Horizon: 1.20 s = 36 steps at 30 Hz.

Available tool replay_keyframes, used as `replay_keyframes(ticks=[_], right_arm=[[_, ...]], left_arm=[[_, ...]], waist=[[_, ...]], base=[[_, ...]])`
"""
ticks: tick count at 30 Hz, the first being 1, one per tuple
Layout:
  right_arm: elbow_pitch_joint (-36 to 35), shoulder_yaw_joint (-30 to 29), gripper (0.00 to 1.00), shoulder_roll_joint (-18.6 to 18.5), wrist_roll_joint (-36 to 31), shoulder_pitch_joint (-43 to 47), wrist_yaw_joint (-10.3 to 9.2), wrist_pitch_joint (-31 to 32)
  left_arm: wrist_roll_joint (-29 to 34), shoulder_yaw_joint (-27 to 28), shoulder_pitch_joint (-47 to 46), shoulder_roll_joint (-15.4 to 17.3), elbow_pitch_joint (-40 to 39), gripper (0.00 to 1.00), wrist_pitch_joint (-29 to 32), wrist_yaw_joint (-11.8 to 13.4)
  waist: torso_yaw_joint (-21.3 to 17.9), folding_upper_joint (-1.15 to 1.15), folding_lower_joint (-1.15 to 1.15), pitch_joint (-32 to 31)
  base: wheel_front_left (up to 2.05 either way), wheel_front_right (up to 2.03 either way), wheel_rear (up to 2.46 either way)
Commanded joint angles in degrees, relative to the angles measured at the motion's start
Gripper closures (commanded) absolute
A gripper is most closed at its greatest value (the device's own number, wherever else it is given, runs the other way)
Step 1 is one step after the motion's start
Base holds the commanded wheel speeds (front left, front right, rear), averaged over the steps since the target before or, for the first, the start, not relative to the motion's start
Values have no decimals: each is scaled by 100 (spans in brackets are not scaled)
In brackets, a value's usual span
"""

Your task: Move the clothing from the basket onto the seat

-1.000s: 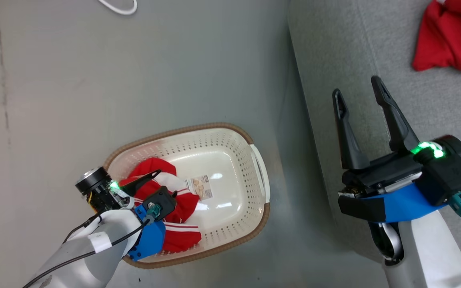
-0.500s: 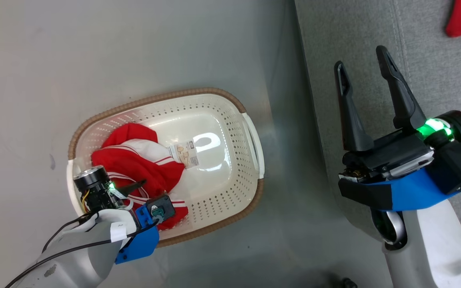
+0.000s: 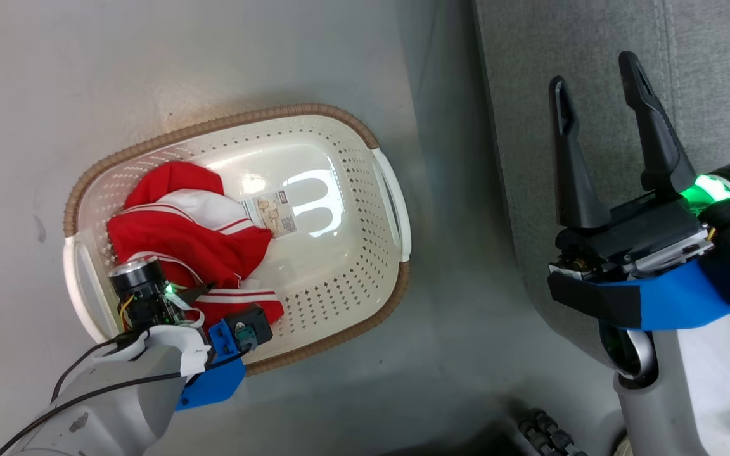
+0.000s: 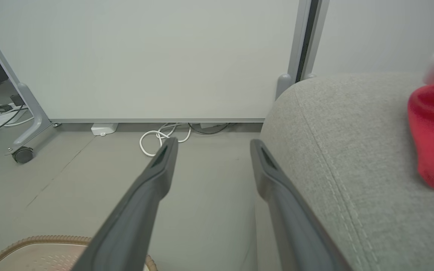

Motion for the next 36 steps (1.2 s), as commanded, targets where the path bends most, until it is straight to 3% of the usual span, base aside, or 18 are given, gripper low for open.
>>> replay_keyframes(ticks=[1,14,15,16,17,36], right_arm=[[-62,-38,0,-3,-26,-99,1,-3],[-256,-165,0,-3,-108,-15,1,-3],[-272,-168,0,-3,-110,-28,1,-3],[-291,-184,0,-3,-113,-35,1,-3],[-308,-198,0,-2,-116,-36,1,-3],[-216,-230,0,-2,-62,31,1,-2]], left_arm=[[-20,-18,-154,5,37,0,-7,1],[-60,-11,-406,-17,191,0,268,44],[30,-10,-418,-18,196,9,297,51],[17,-9,-423,-23,203,64,310,55],[-8,-7,-445,-30,208,100,318,56],[-68,-14,-498,-75,244,100,-195,11]], waist=[[8,0,0,123],[-14,0,0,473],[-22,0,0,487],[-25,0,0,497],[-24,0,0,505],[71,0,0,202]], base=[[0,0,0],[0,0,0],[0,0,0],[0,0,0],[0,0,0],[0,0,0]])
